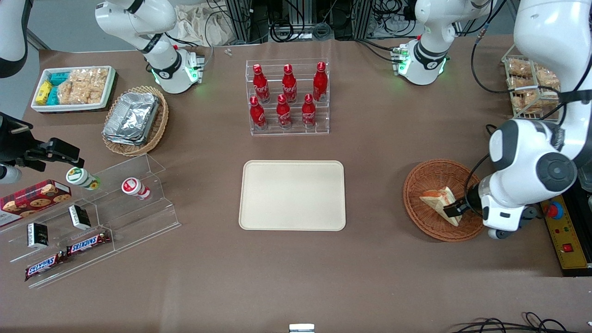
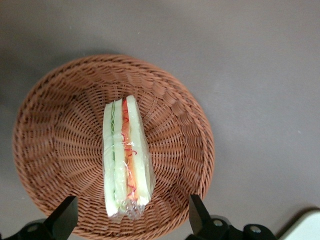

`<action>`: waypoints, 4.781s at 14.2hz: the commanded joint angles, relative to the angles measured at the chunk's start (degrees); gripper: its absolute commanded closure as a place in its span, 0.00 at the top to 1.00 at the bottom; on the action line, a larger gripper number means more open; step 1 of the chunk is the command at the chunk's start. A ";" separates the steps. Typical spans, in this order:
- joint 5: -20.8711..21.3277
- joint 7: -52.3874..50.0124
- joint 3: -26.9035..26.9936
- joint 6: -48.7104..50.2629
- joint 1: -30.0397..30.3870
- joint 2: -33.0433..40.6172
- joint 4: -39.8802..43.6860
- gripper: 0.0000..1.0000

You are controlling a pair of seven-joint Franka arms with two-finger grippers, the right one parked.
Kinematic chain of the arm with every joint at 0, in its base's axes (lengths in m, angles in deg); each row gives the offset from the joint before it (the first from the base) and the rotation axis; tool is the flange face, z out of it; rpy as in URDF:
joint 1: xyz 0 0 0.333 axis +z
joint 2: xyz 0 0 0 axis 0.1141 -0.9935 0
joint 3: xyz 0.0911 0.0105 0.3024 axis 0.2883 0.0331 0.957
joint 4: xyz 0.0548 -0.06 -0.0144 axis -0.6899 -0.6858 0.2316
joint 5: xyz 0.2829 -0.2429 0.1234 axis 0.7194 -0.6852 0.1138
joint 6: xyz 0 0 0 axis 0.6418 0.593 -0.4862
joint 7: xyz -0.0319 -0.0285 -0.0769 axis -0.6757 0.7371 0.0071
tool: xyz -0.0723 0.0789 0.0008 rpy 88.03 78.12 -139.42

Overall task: Place sandwich from basket to tray
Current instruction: 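Lower the left gripper and close it on the wrapped sandwich, then lift the sandwich and carry it with the left gripper to the tray, then lower the sandwich onto the tray and open the left gripper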

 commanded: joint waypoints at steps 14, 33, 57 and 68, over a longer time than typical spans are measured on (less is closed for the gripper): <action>1.16 -7.80 0.51 -8.47 0.35 -2.42 -6.54 1.00; 1.60 -8.42 -0.28 6.68 -0.35 1.97 0.11 0.00; 22.08 -4.29 -21.82 -0.74 -17.66 -24.83 17.45 0.00; 22.43 -4.37 -21.47 -2.32 -18.11 -26.86 17.62 1.00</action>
